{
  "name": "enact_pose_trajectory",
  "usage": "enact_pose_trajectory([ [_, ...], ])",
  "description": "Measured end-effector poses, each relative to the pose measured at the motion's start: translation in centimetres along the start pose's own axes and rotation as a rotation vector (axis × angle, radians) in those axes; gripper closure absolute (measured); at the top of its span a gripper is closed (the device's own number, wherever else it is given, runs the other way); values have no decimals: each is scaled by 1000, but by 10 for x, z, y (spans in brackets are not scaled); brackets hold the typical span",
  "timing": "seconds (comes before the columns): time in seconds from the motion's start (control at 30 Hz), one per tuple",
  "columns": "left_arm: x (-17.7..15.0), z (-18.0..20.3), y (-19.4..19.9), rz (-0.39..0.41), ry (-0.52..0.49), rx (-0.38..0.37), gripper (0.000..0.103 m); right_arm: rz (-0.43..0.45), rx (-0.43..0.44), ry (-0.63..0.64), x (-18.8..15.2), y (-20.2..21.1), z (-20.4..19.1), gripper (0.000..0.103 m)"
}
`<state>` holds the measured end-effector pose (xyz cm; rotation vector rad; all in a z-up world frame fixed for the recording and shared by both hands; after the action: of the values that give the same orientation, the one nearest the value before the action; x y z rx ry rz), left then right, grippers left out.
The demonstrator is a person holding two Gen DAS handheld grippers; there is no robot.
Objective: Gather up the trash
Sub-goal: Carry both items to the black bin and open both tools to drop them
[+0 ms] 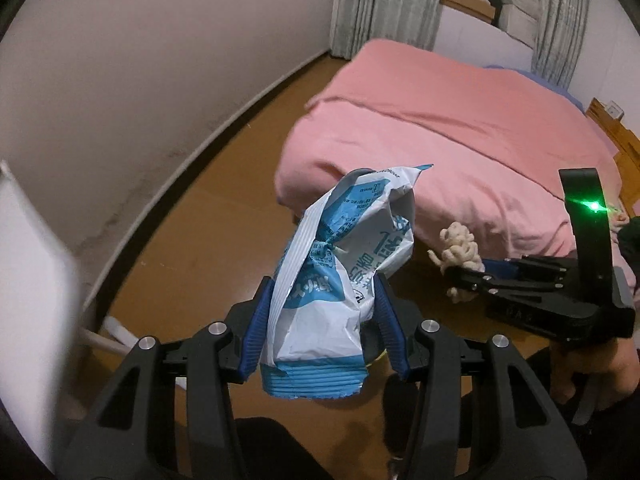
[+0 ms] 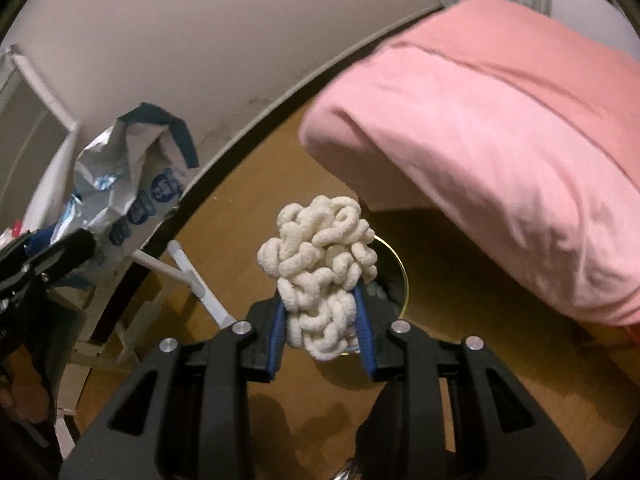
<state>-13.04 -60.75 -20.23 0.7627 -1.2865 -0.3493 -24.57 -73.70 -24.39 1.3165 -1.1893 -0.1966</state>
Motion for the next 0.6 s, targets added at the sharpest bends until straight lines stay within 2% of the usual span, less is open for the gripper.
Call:
enact_pose_trajectory([
  [0.23,-35,12,-77,-86,5,3,54,-59,-20,-44,-23,-40,32,73],
  [0.4,-53,11,-110,-137,18,1,54,-90,-13,-71,-29,-58,35,73],
  [0.6,-62,11,-127,-172,19,-7,53,-110,-10,-80,-33,-69,34,73],
])
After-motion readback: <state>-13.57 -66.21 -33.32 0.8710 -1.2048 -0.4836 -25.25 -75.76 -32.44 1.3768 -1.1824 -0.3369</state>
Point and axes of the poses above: each gripper's, at about its wrist camera, not at the fingertips, and y roughly against the way its jaws point, z to its right, x to its top, the point moved 10 cm from there along -y, roughly the way its jaws point, and after that the axes turned 10 degrees about z, right-handed, at the moved point
